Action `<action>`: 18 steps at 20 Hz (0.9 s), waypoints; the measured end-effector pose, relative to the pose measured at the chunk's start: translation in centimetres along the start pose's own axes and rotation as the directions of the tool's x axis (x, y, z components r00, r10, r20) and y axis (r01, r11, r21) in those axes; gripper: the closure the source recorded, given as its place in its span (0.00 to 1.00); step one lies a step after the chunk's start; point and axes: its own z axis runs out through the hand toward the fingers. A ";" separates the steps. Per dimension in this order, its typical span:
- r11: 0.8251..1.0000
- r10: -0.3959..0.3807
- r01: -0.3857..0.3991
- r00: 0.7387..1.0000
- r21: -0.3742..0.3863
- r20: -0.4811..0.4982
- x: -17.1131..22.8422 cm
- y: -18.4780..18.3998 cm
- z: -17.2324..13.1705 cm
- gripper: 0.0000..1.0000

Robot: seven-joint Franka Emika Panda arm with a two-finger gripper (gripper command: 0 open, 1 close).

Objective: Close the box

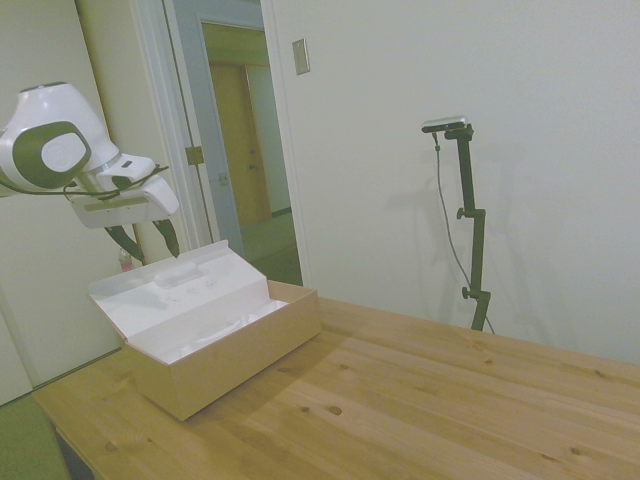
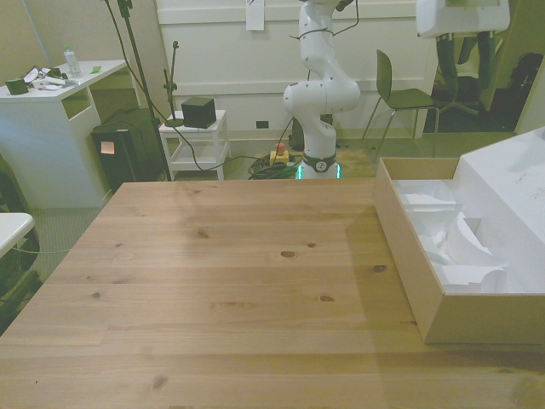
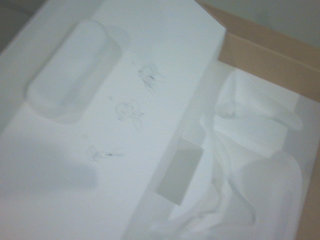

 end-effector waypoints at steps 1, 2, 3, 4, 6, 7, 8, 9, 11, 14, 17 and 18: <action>1.000 -0.025 0.025 1.000 0.005 -0.002 -0.3 -1.4 -0.1 0.00; 0.999 -0.052 0.052 0.999 0.010 0.000 -0.6 -2.9 0.1 0.00; 0.996 -0.083 0.083 0.997 0.011 0.001 -1.0 -4.6 0.3 0.00; 0.994 -0.113 0.113 0.994 0.008 -0.002 -1.4 -6.4 0.7 0.00; 0.985 -0.171 0.170 0.985 -0.002 -0.011 -2.3 -10.0 1.5 0.00; 0.980 -0.197 0.197 0.980 -0.004 -0.016 -2.7 -11.6 1.9 0.00; 0.974 -0.225 0.225 0.974 -0.008 -0.023 -3.1 -13.2 2.5 0.00; 0.967 -0.253 0.252 0.967 -0.019 -0.034 -3.4 -14.7 3.2 0.00; 0.954 -0.300 0.298 0.952 -0.044 -0.054 -3.6 -17.1 5.1 0.00; 0.928 -0.370 0.365 0.927 -0.075 -0.063 -4.8 -20.7 9.2 0.00; 0.903 -0.427 0.422 0.903 -0.081 -0.052 -6.7 -23.8 12.7 0.00; 0.898 -0.436 0.432 0.899 -0.077 -0.044 -7.2 -24.6 13.5 0.00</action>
